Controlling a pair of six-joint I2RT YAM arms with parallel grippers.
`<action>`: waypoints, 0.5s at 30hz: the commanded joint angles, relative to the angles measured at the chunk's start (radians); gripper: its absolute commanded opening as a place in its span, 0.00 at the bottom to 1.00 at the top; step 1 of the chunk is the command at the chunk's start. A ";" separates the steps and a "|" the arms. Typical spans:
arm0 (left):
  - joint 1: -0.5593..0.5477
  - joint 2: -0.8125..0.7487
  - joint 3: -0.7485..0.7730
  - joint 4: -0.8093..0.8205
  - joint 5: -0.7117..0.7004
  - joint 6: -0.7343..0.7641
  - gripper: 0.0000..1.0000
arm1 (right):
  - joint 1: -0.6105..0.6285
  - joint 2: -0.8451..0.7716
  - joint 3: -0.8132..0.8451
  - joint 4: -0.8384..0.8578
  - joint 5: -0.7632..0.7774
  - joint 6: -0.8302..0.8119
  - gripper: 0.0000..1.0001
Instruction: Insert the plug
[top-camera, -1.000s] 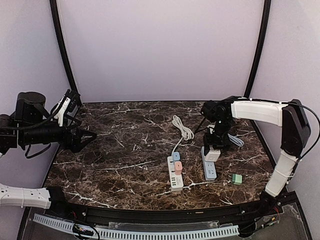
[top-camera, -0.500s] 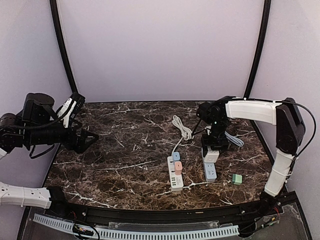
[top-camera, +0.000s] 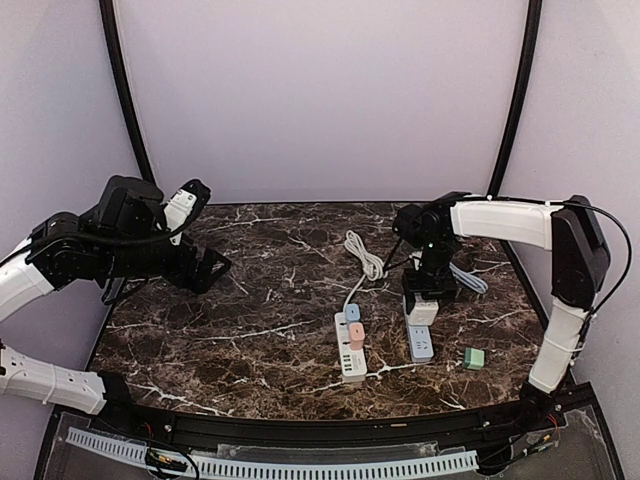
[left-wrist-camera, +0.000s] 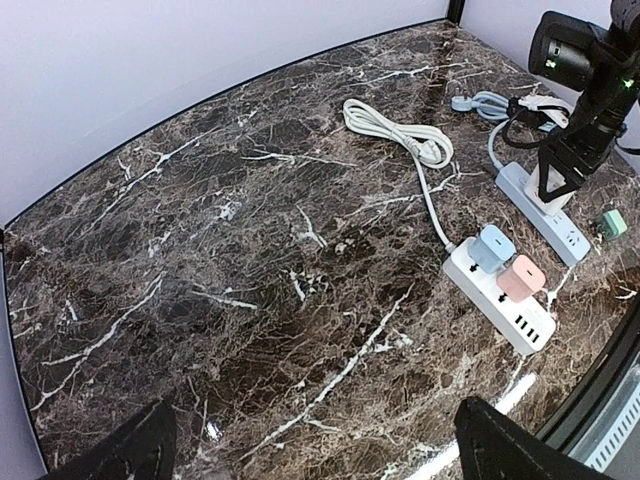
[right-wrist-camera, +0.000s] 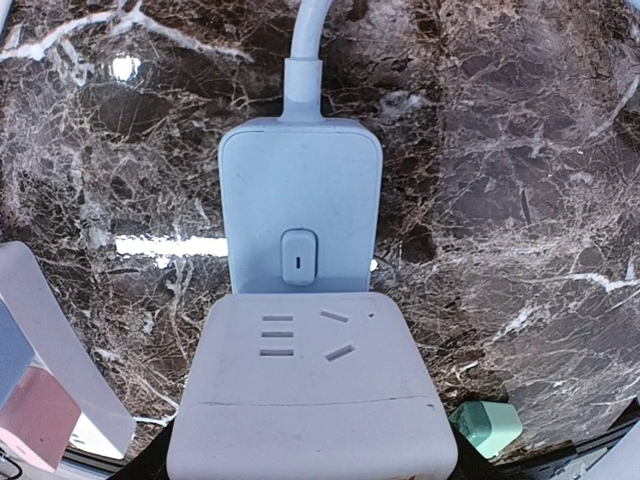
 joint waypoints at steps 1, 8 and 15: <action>0.002 0.029 0.011 0.065 -0.014 0.018 0.99 | 0.009 0.040 0.007 -0.063 0.010 -0.007 0.00; 0.002 0.095 0.049 0.074 0.000 0.089 0.99 | 0.011 0.065 0.015 -0.069 0.060 0.020 0.00; 0.002 0.094 0.048 0.057 -0.003 0.153 0.99 | 0.036 0.114 0.022 -0.065 0.063 0.049 0.00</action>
